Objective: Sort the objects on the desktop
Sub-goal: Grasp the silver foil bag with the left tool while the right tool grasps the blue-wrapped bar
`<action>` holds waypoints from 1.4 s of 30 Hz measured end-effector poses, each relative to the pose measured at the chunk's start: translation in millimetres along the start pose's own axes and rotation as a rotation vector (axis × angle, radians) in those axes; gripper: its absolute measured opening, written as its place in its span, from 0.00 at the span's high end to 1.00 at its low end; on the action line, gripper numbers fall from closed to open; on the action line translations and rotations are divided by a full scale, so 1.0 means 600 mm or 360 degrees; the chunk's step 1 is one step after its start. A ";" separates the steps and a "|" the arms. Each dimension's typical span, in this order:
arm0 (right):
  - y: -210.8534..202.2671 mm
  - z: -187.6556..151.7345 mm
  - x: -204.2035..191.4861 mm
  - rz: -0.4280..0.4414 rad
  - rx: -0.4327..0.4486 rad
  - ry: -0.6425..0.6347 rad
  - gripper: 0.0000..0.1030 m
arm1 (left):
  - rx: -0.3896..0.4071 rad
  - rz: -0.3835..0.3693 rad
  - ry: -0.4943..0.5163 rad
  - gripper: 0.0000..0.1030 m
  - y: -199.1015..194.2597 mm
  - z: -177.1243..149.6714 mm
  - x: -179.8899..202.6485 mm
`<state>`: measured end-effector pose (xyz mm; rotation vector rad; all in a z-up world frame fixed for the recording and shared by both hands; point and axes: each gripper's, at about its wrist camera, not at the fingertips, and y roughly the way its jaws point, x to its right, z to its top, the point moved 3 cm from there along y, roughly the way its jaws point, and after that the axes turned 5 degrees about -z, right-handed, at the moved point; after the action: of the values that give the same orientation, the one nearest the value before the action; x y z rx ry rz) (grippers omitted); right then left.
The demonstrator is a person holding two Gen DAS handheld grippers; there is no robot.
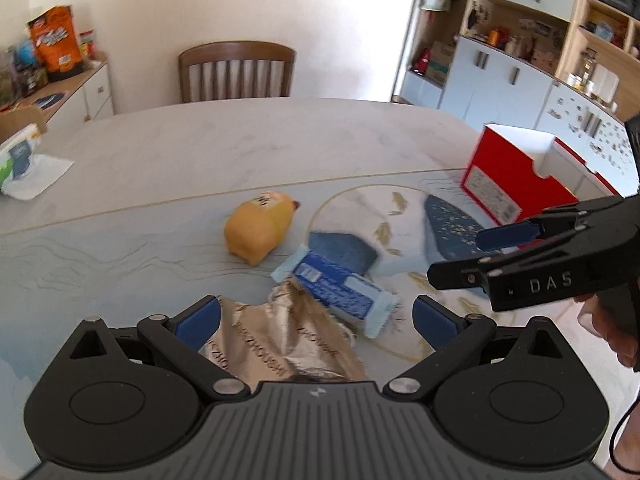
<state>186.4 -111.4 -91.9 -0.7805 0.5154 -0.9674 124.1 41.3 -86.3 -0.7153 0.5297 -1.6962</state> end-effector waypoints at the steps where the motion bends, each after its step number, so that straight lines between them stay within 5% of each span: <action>1: 0.006 0.002 -0.005 0.0003 -0.0002 -0.0015 0.27 | -0.0008 0.0014 -0.0019 0.00 0.003 0.000 -0.007; 12: 0.071 0.021 -0.047 0.0105 -0.0085 -0.0067 0.27 | -0.0115 0.0092 -0.0119 0.00 0.034 -0.022 -0.051; 29: 0.129 0.027 -0.076 0.0112 -0.0186 -0.0128 0.31 | -0.0175 0.0014 -0.0187 0.01 0.059 -0.028 -0.062; 33: 0.130 0.030 -0.070 0.0116 -0.0175 -0.0113 0.41 | -0.0187 -0.0032 -0.0280 0.02 0.062 -0.030 -0.072; 42: 0.127 0.031 -0.057 0.0088 -0.0171 -0.0095 0.60 | -0.0193 -0.0060 -0.0374 0.23 0.061 -0.029 -0.082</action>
<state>223.0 -49.0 -138.0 -0.8845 0.5376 -0.8681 144.5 79.9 -132.4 -1.0033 0.4581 -1.5978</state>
